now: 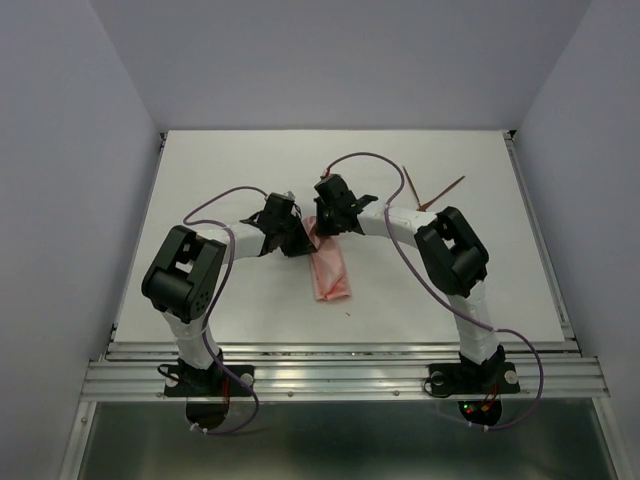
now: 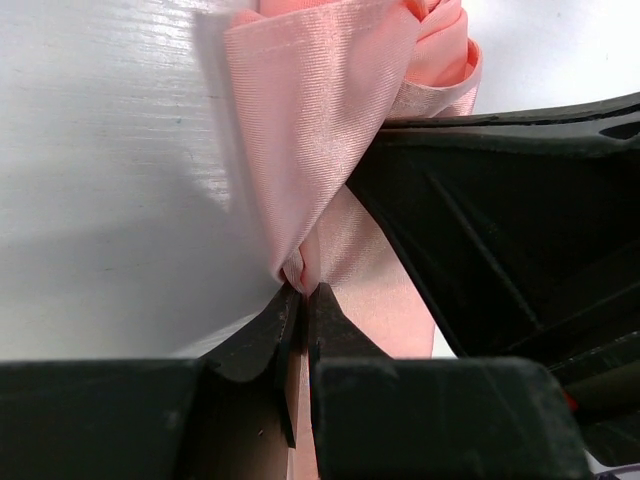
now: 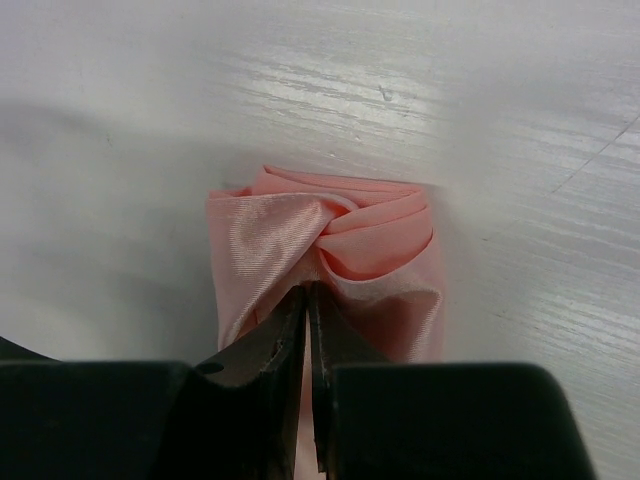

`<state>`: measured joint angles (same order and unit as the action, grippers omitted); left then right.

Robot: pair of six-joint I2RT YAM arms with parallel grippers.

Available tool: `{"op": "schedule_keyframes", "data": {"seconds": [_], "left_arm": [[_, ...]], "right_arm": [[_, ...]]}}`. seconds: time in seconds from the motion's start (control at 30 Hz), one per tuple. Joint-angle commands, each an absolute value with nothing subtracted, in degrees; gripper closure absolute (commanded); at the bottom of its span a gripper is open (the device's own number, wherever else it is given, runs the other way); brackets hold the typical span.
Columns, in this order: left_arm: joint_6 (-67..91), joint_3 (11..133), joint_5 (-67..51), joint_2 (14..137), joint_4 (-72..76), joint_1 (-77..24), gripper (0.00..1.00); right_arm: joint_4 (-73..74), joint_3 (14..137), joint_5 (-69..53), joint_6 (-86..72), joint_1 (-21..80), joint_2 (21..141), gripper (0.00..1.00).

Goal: Fold the napkin into a case and place the utensils inside
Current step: Smooth out the smaller rectangle-folded napkin at the center of the board.

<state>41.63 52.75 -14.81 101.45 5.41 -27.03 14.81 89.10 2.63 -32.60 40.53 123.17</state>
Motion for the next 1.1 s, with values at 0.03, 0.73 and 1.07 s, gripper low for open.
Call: {"op": "schedule_keyframes", "data": {"seconds": [0.03,0.73,1.07], "left_arm": [[39.82,54.41,-15.38,102.13,5.27,-26.98,0.90],[40.43,53.09,-15.29,99.58,5.63,-26.98,0.54],[38.59,51.42,-12.58,91.07,0.36,-26.98,0.32]], "right_arm": [[13.27,91.40,1.32,-32.96,41.31,124.71,0.89],[15.64,64.28,12.30,-36.38,41.31,96.34,0.70],[19.86,59.14,16.16,-38.94,43.51,88.77,0.59]]}}
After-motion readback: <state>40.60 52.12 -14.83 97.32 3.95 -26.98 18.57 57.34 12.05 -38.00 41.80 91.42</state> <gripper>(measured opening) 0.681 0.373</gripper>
